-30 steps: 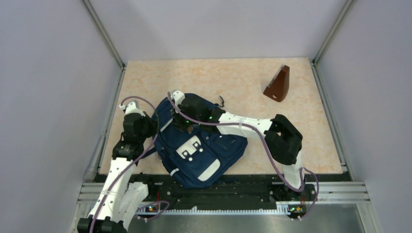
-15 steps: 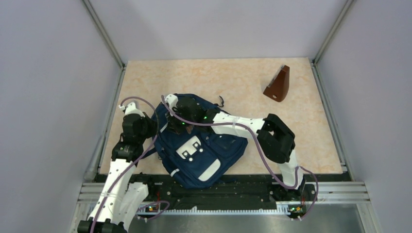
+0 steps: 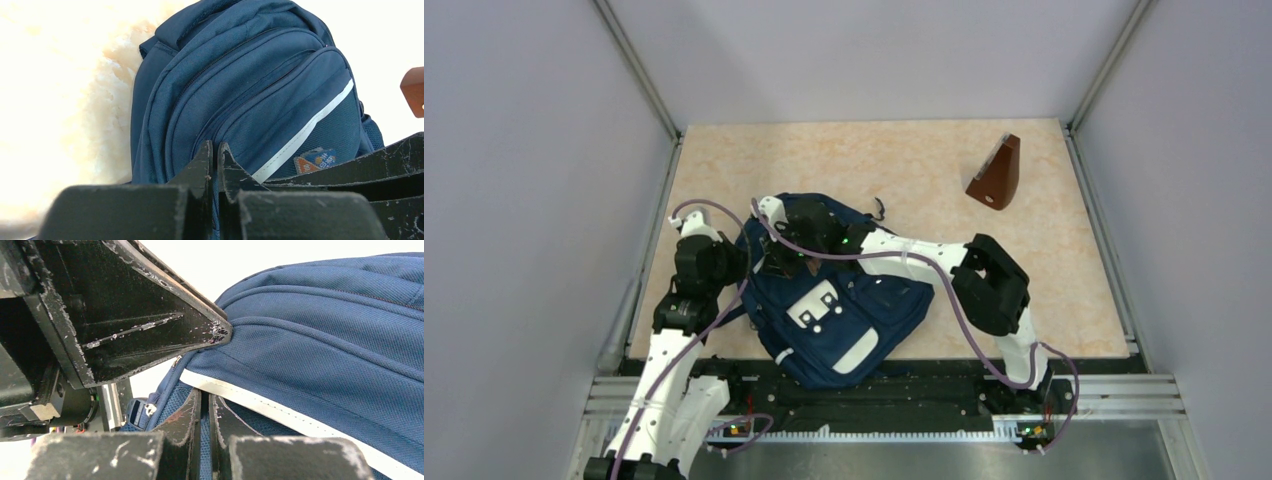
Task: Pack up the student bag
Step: Zip the student bag at the center of the board.
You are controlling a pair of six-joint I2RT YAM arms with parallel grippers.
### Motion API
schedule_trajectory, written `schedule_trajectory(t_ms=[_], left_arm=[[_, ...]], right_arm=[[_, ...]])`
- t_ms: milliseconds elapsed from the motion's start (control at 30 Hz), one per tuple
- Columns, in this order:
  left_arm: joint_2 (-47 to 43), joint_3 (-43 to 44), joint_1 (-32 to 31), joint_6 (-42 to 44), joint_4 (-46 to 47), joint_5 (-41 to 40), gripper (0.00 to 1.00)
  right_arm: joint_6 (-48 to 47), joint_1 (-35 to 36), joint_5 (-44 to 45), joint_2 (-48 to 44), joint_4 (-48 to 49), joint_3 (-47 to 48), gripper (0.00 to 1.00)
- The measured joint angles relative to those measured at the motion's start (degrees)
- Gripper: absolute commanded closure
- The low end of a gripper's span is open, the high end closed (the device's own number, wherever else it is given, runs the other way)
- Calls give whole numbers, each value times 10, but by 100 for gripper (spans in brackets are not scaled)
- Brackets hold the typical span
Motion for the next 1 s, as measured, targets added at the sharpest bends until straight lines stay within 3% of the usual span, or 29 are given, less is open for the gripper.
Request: schedule_trajectory(t_ms=[400,467,500,600,633,767,1000], left_arm=[[-6,2,1,12,-15,-2,100],[-6,3,0,12,-15,0,98],[-6,3,0,12,-15,2,86],[-6,3,0,18,-9,7,22],[-7,3,0,17,-6,13,13],[-15,6,-3,13,2,24,10],[-17,10,-5,15,6,21,8]], right_arm=[[18,0,-18,-2,36,-21,100],[21,0,-12,-7,44,-31,86],[22,0,-8,-10,48,-35,76],[27,4,-6,-26,59,-54,55],[25,9,-6,-36,63,-63,46],[19,32,0,-85,67,-88,34],[30,16,28,-176,71,-162,24]])
